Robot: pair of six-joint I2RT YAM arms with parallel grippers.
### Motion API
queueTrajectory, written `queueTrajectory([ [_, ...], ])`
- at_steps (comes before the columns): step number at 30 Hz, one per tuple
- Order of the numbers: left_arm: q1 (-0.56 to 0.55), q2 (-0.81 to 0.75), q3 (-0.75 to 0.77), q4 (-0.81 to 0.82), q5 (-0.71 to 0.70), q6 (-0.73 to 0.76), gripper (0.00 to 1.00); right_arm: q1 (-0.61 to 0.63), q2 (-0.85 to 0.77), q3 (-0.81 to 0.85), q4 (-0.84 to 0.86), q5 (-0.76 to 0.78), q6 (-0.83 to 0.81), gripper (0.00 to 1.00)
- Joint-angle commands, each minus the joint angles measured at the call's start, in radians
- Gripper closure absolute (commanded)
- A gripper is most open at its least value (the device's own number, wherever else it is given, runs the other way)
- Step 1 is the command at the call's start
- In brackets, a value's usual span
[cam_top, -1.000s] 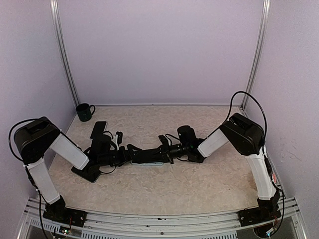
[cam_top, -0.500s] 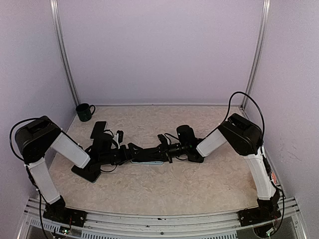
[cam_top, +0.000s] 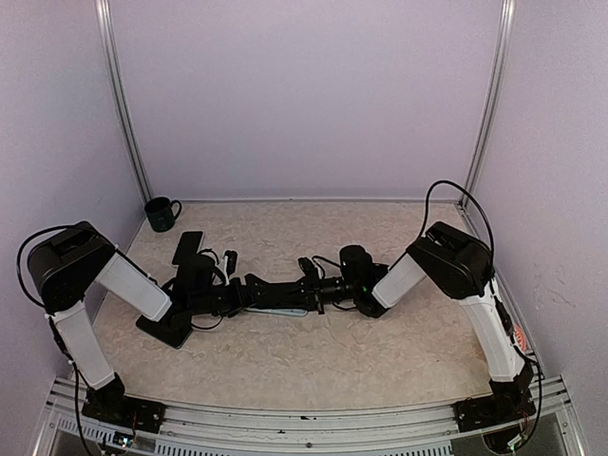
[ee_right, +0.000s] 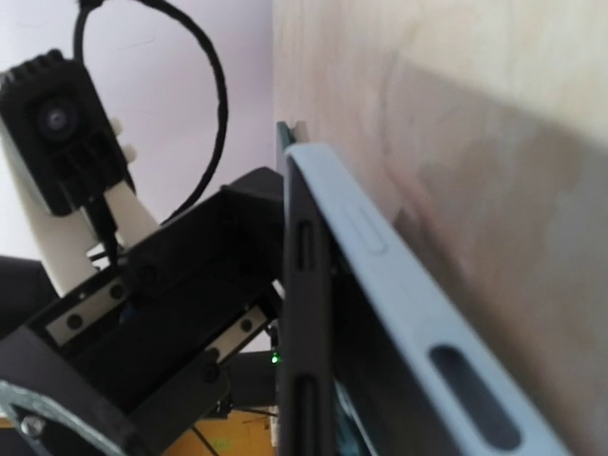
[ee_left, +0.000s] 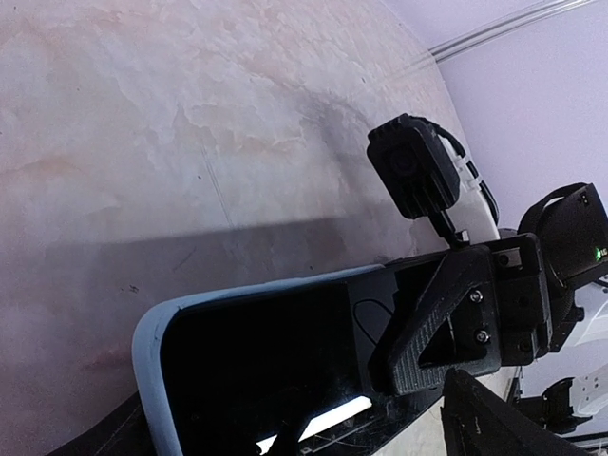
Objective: Put the phone into the phone case
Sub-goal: Install the phone into the phone case.
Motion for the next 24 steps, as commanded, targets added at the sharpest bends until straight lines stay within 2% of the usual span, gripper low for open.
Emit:
queueTrajectory([
  [1,-0.003,-0.040,-0.028,-0.032,0.047,-0.002,0.07,0.020,0.029,-0.028,0.101,-0.013,0.033,1.00],
  [6,0.006,-0.042,-0.039,-0.010,0.072,-0.008,0.09,0.020,0.023,-0.038,0.119,-0.018,0.027,1.00],
  [17,0.026,-0.037,-0.090,0.139,0.149,-0.059,0.29,0.021,0.019,-0.079,0.175,-0.034,0.028,1.00],
  [24,0.041,-0.022,-0.122,0.244,0.197,-0.104,0.33,0.020,-0.006,-0.103,0.174,-0.039,0.013,1.00],
])
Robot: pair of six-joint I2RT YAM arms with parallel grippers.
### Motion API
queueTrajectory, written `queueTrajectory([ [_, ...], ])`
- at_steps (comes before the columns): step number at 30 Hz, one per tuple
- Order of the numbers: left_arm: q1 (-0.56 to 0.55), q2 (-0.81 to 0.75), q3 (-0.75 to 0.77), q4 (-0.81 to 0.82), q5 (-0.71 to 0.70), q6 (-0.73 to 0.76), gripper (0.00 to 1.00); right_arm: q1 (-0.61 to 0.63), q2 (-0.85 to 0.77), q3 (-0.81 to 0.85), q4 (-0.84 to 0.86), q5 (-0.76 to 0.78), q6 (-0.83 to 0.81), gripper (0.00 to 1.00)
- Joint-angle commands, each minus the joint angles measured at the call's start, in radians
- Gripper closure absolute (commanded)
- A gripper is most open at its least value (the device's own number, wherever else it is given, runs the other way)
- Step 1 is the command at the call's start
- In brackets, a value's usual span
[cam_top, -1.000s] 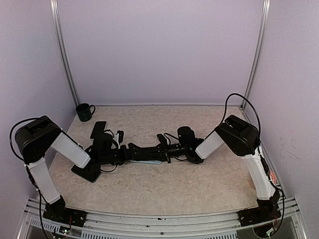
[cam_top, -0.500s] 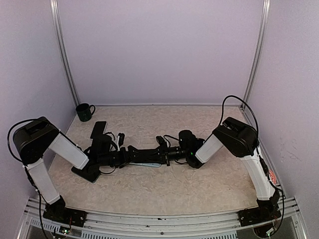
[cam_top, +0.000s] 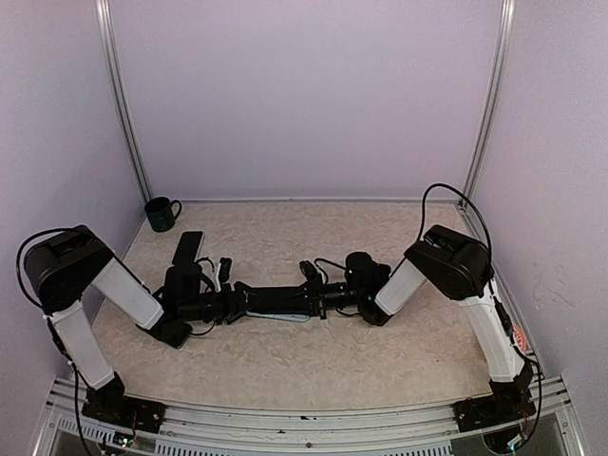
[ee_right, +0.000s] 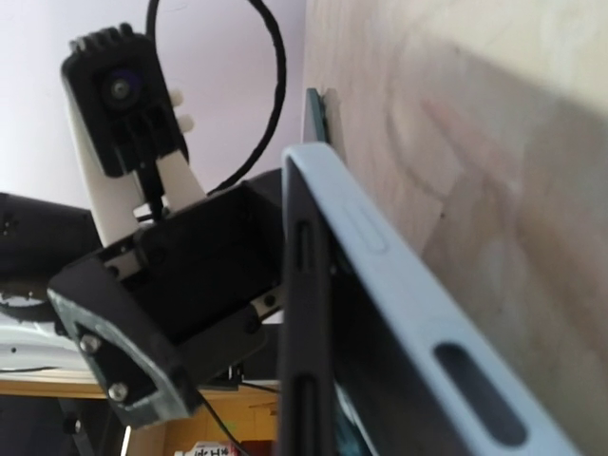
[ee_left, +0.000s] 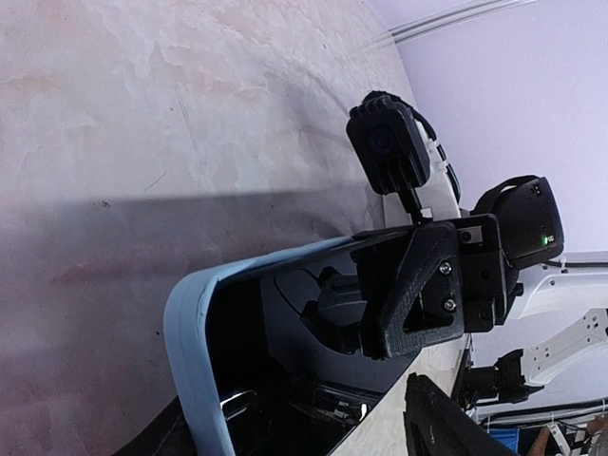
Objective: Put the phone into the phone case
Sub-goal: Install the phone into the phone case, then pass from the right arm to the left
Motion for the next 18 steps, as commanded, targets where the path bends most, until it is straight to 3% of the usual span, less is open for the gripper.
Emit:
queueTrajectory([
  [1,0.006,0.002,-0.011,0.110,0.048,-0.028,0.34,0.007,-0.014,-0.024,-0.006,-0.017,-0.019,1.00],
  [10,-0.004,0.012,-0.006,0.137,0.062,-0.031,0.36,0.009,-0.041,-0.014,-0.067,-0.024,-0.059,0.95],
  [18,-0.008,0.020,-0.006,0.168,0.076,-0.039,0.38,0.015,-0.052,-0.006,-0.072,-0.025,-0.053,0.83],
])
